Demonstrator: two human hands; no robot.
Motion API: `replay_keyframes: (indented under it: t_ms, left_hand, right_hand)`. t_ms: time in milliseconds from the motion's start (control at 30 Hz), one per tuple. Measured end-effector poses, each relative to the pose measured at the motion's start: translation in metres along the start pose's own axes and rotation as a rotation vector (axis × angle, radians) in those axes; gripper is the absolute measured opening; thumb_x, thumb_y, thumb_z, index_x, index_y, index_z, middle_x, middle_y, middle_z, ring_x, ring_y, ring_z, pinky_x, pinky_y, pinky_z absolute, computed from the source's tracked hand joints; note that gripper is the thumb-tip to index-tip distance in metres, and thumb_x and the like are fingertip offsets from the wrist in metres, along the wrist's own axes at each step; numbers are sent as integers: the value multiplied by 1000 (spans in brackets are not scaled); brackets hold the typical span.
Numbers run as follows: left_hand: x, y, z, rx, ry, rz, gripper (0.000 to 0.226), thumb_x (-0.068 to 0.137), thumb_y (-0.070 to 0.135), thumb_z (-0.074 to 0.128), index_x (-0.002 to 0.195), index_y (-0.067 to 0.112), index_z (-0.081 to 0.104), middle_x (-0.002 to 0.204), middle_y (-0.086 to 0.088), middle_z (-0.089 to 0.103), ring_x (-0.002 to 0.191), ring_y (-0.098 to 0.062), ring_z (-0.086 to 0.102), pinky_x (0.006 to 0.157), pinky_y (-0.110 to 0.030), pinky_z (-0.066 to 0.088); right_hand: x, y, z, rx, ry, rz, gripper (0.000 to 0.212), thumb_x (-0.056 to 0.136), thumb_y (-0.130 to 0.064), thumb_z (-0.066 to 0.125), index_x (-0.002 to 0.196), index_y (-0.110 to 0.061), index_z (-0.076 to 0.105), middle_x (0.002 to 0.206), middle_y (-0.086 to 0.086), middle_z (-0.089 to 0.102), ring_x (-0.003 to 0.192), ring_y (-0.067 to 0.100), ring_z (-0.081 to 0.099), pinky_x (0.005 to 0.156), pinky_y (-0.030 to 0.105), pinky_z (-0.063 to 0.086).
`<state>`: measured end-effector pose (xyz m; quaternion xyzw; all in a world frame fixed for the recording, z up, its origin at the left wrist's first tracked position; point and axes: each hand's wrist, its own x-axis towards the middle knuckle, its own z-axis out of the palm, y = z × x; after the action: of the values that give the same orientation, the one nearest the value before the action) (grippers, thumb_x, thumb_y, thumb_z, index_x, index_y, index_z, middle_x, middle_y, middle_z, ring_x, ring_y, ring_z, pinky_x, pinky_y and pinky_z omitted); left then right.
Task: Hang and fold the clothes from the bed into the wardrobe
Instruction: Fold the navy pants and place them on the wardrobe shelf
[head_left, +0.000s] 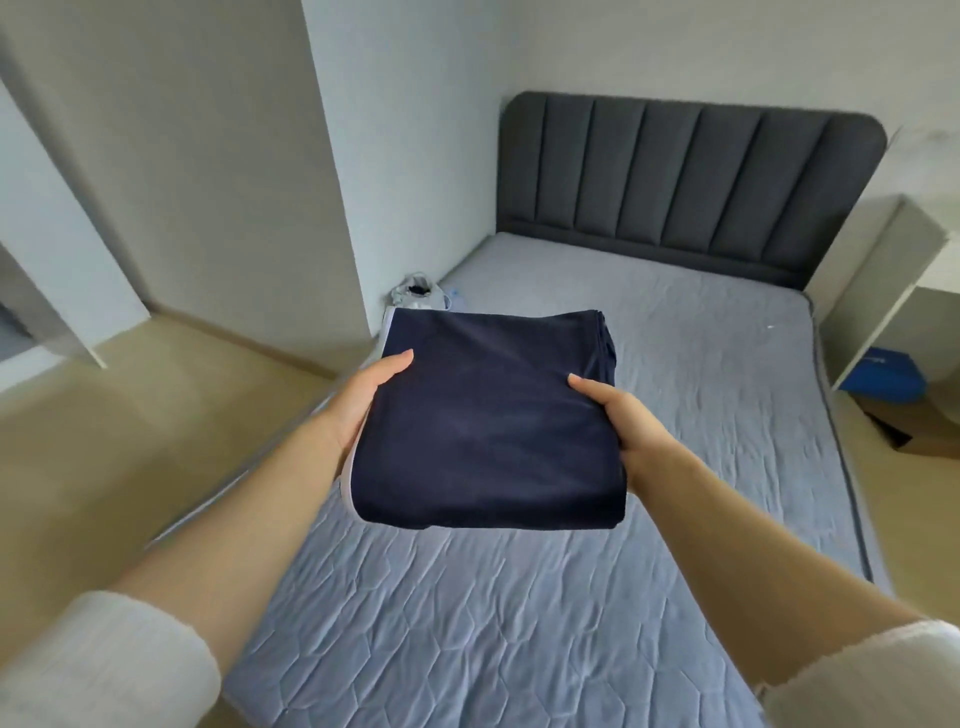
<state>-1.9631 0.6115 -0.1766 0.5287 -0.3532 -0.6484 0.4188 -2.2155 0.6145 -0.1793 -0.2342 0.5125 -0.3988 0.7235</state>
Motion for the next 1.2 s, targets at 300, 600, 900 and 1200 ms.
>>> replay_keyframes:
  t_ms: [300,600,900,1200]
  left_hand:
    - [-72,87,-62,-100,78,217,29,85,39,57,77,20,78,88,-1,74,73,-18,71,58,-25,55]
    - [-163,107,-207,-130,320,274,36,87,40,55,62,24,77,77,2,74,64,-15,70,50,-21,52]
    - [-253,49,-358,-280,683,224,24,88,32,57,75,20,73,74,1,73,59,-14,69,63,-29,45]
    - [-314,14,-452,-395,868,205,17,90,30,55,92,17,65,77,0,70,66,-16,66,63,-28,48]
  right_hand:
    - [-38,-40,108,-94,-245,-221,38,89,-31,56,63,-13,77,71,5,73,58,21,70,44,25,51]
    - [-29,12,270,-156,-454,-205,42,89,-26,57,50,-17,72,55,-1,67,46,16,64,42,20,48]
    - [-10,128,421,-328,-661,-38,40,89,-26,54,57,-17,75,60,1,69,50,17,65,44,22,49]
    - [-5,207,523,-458,-715,92,15,85,-26,62,79,-15,68,62,1,69,50,19,67,42,25,50]
